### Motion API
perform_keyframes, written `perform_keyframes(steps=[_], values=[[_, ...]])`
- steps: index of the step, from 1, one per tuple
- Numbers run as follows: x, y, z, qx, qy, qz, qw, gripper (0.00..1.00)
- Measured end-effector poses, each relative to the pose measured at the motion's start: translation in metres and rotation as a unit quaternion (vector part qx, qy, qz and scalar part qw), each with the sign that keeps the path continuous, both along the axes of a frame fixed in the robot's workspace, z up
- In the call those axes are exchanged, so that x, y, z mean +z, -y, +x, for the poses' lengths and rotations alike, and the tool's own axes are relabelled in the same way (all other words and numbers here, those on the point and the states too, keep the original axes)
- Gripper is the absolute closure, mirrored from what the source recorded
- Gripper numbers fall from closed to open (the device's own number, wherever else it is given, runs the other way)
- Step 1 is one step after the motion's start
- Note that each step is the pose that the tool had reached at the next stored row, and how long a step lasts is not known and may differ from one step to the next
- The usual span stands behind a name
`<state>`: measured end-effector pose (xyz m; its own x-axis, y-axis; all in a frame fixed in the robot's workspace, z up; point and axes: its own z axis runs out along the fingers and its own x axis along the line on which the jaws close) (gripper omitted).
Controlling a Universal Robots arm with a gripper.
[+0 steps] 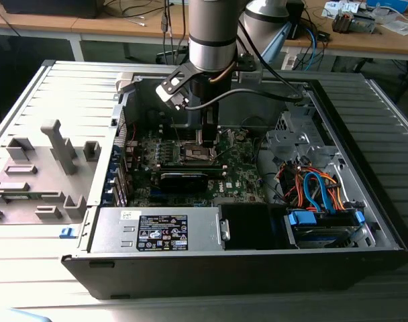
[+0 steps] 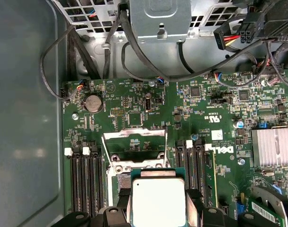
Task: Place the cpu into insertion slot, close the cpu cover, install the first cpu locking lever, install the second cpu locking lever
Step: 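Place the cpu into insertion slot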
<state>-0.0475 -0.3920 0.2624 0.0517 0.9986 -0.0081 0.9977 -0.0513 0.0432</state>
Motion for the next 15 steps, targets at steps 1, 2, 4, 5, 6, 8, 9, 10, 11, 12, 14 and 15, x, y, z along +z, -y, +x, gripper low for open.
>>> perform_keyframes(steps=[1, 2, 4, 5, 6, 8, 9, 10, 11, 12, 14, 15], values=[[-0.0001, 0.0, 0.0, -0.001, 0.0, 0.0, 1.0, 0.45], [-0.0001, 0.0, 0.0, -0.001, 0.0, 0.0, 1.0, 0.45], [-0.0001, 0.0, 0.0, -0.002, 0.0, 0.0, 1.0, 0.45], [-0.0001, 0.0, 0.0, -0.002, 0.0, 0.0, 1.0, 0.45], [-0.0002, 0.0, 0.0, -0.003, 0.0, 0.0, 1.0, 0.45], [-0.0003, 0.0, 0.0, -0.005, 0.0, 0.0, 0.99999, 0.45], [-0.0004, 0.0, 0.0, -0.006, 0.0, 0.0, 0.99998, 0.45], [-0.0004, 0.0, 0.0, -0.006, 0.0, 0.0, 0.99998, 0.45], [-0.0004, 0.0, 0.0, -0.007, 0.0, 0.0, 0.99998, 0.45], [-0.0005, 0.0, 0.0, -0.007, 0.0, 0.0, 0.99997, 0.45], [-0.0005, 0.0, 0.0, -0.008, 0.0, 0.0, 0.99997, 0.45], [-0.0006, 0.0, 0.0, -0.009, 0.0, 0.0, 0.99996, 0.45]])
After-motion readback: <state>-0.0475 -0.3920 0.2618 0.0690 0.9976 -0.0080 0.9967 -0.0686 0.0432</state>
